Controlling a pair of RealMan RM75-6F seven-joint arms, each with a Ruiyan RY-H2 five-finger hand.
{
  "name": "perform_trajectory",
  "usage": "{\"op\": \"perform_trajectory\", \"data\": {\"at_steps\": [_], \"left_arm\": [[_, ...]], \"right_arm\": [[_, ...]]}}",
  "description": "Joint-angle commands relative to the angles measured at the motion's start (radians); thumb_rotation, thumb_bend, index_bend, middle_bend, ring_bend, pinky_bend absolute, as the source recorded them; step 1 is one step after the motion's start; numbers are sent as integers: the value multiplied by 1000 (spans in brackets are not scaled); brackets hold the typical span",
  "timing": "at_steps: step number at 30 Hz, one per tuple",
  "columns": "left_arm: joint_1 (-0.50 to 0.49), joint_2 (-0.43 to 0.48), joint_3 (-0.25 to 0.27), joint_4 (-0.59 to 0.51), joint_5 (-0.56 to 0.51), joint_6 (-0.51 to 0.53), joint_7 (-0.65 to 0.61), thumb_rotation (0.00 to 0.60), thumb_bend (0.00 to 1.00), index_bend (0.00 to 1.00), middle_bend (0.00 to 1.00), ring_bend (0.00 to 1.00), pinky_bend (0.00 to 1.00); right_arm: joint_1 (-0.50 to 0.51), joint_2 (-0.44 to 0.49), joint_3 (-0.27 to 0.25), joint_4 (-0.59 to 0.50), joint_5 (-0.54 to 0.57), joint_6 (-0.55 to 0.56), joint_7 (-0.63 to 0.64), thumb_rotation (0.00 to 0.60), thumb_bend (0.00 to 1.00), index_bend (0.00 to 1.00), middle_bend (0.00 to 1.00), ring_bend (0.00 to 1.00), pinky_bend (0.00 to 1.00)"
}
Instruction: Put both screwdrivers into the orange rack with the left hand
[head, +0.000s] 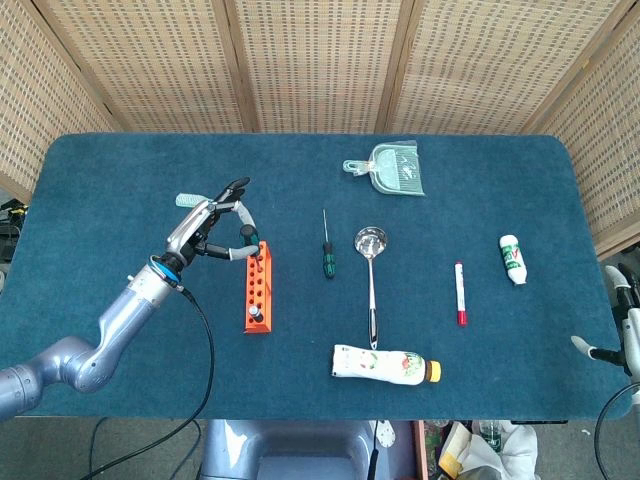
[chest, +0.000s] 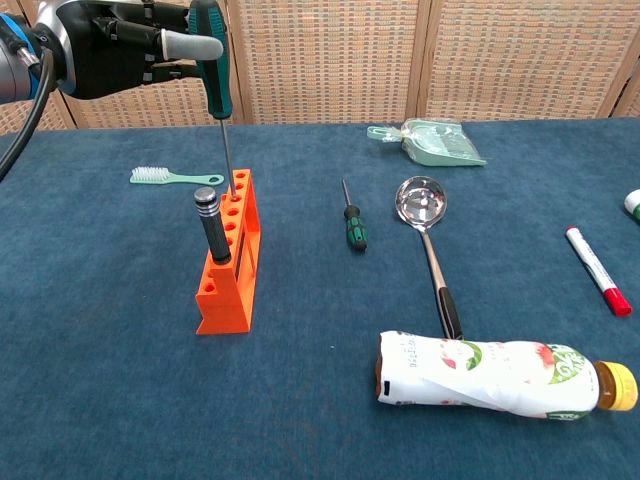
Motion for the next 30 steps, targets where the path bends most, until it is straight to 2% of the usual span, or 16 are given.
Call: {"op": "perform_trajectory", "data": {"at_steps": [1,10,17,30], "left_arm": [[-1,-3,1,4,0,0,2,600,495,697,0,0,0],[-2,-24,15,29,4,-7,10,600,497,697,0,0,0],[1,-101,51,122,24,-4,3,600,503,697,0,0,0],[-7,-152,90,196,70,-9,15,600,503,697,0,0,0]], "right_arm": [[0,0,0,0,0,-1,0,600,0,0,0,0,0],[1,0,-1,0,1,-4,0,600,0,0,0,0,0],[2,-1,-1,4,4,-9,0,600,0,0,0,0,0],[4,-1,0,6,6,-14,3,600,0,0,0,0,0]]}}
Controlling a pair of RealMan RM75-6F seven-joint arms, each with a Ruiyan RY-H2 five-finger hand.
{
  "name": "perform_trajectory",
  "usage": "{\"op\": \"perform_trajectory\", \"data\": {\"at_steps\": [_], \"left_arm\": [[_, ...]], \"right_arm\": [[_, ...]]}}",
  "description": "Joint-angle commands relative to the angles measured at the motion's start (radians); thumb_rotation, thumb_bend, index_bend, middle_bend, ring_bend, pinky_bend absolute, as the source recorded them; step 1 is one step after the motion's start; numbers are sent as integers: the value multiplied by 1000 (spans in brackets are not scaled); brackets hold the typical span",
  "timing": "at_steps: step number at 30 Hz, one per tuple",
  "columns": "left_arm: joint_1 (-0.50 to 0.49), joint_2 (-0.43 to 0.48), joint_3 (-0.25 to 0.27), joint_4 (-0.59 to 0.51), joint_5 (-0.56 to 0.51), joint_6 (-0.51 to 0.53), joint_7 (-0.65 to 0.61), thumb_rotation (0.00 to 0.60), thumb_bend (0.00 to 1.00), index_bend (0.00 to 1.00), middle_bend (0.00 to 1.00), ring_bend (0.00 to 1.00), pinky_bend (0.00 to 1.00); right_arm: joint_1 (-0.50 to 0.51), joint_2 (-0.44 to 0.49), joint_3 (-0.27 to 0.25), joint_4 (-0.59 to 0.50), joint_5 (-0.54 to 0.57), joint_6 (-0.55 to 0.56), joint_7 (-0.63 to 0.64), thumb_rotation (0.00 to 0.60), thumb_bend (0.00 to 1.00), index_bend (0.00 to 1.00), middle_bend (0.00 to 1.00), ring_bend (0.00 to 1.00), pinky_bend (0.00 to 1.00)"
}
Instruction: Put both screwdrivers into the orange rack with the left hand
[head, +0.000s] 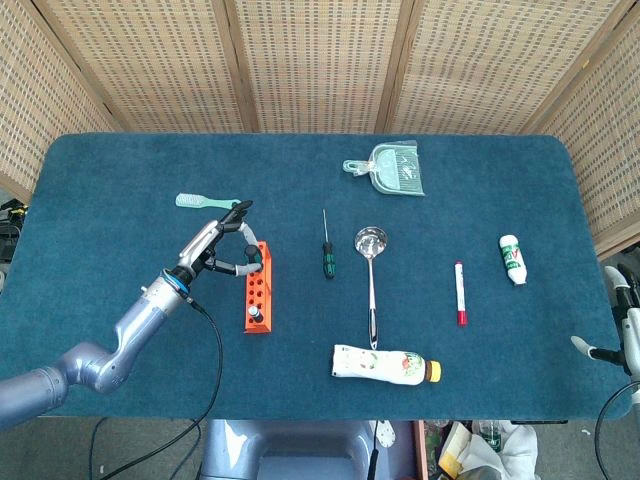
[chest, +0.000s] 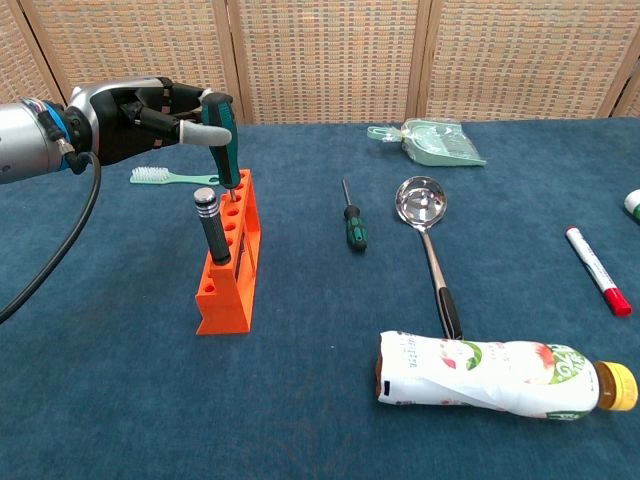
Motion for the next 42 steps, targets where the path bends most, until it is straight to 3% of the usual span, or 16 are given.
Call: {"op": "perform_trajectory", "data": {"at_steps": [1,16,25,28,30,33,42], "left_arm": [[-3,-10,8,13,3,-1,17,600,503,697,0,0,0],[-6,-19,12,22,-6,-16,20,600,503,679,0,0,0],[-8,-8,13,22,-7,-33,19,600,501,564,0,0,0],[-8,-7,14,22,-9,-36,21,600,385,516,0,0,0],[-9,-4,14,20,-8,-40,22,600,245,471,0,0,0],[-8,0,15,15,-7,-42,23,600,141,423,0,0,0],[-6,8,16,2,2,-37,22,600,44,315,0,0,0]], "right_arm": [[0,0,0,0,0,0,1,600,0,0,0,0,0],[0,1,0,1,0,-1,4,600,0,0,0,0,0],[0,1,-1,1,0,-1,3,600,0,0,0,0,0],[-1,0,-1,1,-1,0,3,600,0,0,0,0,0],[-1,0,0,1,-1,0,3,600,0,0,0,0,0],[-1,0,0,1,0,1,3,600,0,0,0,0,0],[-2,2,0,-2,-1,4,4,600,0,0,0,0,0]]}}
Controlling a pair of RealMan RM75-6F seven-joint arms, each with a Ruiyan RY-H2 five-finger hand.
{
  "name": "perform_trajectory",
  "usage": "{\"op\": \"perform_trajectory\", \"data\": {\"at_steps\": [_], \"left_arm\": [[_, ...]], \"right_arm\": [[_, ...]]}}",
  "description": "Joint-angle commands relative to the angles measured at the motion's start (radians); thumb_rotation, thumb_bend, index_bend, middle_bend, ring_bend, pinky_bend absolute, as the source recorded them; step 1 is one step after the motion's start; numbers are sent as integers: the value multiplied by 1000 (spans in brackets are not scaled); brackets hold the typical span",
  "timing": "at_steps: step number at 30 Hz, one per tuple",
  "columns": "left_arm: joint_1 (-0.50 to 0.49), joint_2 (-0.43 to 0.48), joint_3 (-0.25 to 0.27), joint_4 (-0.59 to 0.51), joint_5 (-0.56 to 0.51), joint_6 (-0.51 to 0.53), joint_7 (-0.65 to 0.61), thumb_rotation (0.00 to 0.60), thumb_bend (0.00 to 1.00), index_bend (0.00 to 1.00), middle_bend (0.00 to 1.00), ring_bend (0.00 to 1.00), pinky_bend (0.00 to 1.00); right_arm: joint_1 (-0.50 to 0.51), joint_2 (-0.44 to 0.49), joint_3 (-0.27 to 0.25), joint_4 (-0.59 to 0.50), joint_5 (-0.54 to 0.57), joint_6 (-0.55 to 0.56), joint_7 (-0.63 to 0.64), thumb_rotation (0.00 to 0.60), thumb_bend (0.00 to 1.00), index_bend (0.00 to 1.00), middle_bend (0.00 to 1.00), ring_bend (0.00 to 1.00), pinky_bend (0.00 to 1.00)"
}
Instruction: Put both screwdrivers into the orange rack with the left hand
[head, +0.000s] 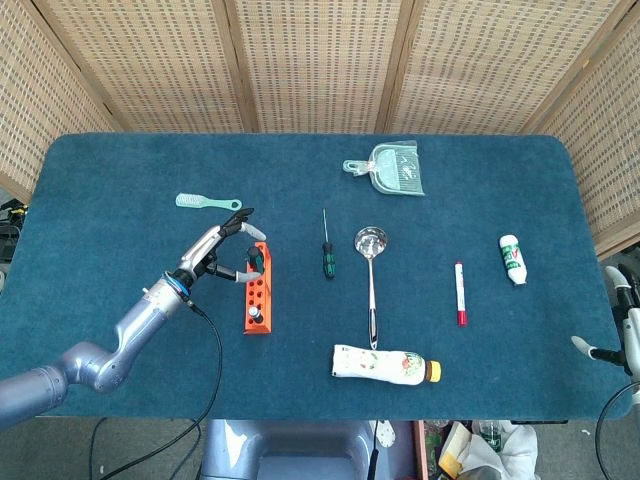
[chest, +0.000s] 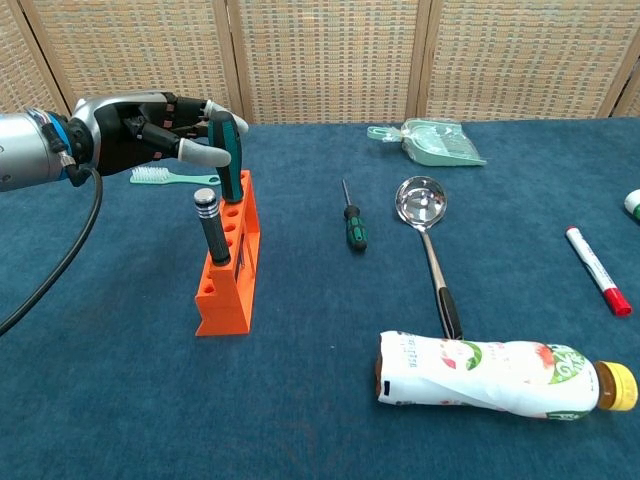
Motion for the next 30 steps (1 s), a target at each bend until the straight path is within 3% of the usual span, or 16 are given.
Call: {"op": "perform_trajectory", "data": {"at_steps": [1,6,9,12,16,19,24,27,30], "left_arm": [[2,4,-1,-6,5,5,-5,600,31,303,0,0,0],[26,38,-4,-47,46,55,-48,600,0,175,0,0,0],[48,69,3,-67,87,100,-72,600,0,34,0,0,0],[86,123,23,-95,139,176,-51,600,0,0,0,0,0],[181,221,76,-117,202,336,168,600,0,0,0,0,0],[295,239,127,-106,221,502,403,600,0,0,0,0,0],[449,265,200,-107,212,671,616,600,0,0,0,0,0],[545,304,242,-161,152,722,740,600,0,0,0,0,0],[571,325,247,-196,138,743,790,600,0,0,0,0,0]], "right_arm": [[0,1,0,0,0,1,1,600,0,0,0,0,0],[-2,4,0,-4,-4,4,5,600,0,0,0,0,0],[-3,5,0,-6,-6,7,6,600,0,0,0,0,0],[-5,6,-1,-7,-8,10,7,600,0,0,0,0,0],[-8,8,-3,-11,-15,17,9,600,0,0,0,0,0],[-9,8,-5,-16,-22,22,8,600,0,0,0,0,0],[-12,6,-10,-19,-32,30,-3,600,0,0,0,0,0],[-15,3,-15,-20,-42,40,-15,600,0,0,0,0,0],[-16,0,-18,-21,-47,46,-23,600,0,0,0,0,0]]}}
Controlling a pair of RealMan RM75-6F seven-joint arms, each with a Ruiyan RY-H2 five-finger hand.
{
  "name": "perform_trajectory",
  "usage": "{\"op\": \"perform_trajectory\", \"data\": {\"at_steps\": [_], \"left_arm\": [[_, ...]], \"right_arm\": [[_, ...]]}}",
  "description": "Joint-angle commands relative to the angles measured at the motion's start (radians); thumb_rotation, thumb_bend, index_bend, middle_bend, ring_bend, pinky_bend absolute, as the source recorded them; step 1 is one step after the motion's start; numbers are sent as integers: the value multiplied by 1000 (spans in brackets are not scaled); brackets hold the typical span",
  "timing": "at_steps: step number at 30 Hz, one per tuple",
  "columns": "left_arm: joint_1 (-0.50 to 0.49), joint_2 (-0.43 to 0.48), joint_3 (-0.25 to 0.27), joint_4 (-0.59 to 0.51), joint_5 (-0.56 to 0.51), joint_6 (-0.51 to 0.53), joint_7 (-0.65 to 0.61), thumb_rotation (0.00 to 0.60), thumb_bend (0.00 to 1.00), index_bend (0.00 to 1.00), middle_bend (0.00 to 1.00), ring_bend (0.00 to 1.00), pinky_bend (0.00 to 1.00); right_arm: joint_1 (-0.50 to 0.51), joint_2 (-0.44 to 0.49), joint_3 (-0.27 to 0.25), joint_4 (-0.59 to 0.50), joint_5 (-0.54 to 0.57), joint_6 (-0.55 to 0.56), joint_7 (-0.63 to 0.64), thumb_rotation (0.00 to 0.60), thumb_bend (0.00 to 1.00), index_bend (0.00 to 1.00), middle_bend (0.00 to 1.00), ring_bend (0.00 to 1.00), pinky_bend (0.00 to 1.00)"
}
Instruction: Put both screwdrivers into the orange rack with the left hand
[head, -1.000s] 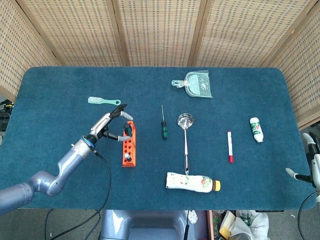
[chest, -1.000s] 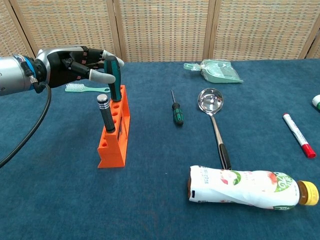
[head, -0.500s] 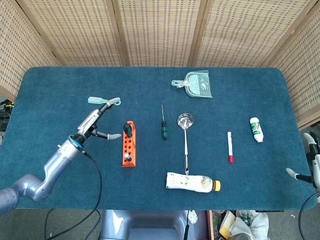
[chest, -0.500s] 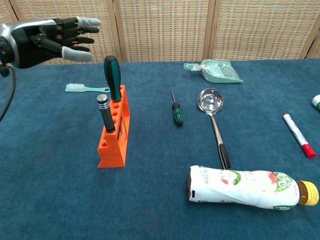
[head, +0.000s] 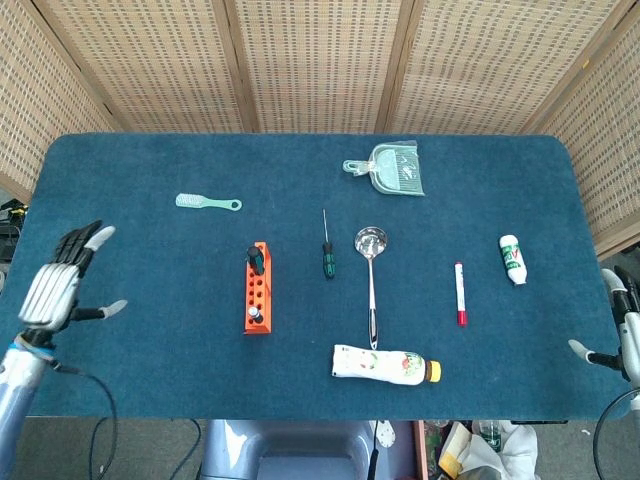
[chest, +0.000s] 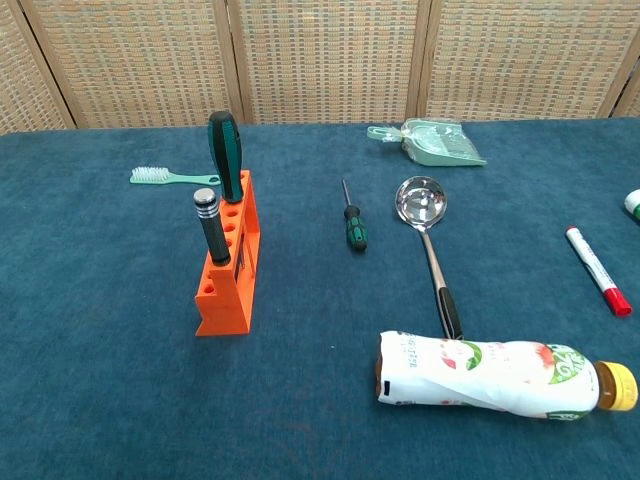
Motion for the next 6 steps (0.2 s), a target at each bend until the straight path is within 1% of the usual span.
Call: {"op": "perform_trajectory", "data": {"at_steps": [1,6], "left_arm": [[98,60,50,-67,-35,97,126,600,0,0,0,0,0],[112,73,41,-85,-24,118,146,600,0,0,0,0,0]], "right_arm": [[-1,-3,-2,-2,-6,7,-8,600,0,0,0,0,0],[-6,-6,-4,-11,-14,24,-27,600,0,0,0,0,0]]}}
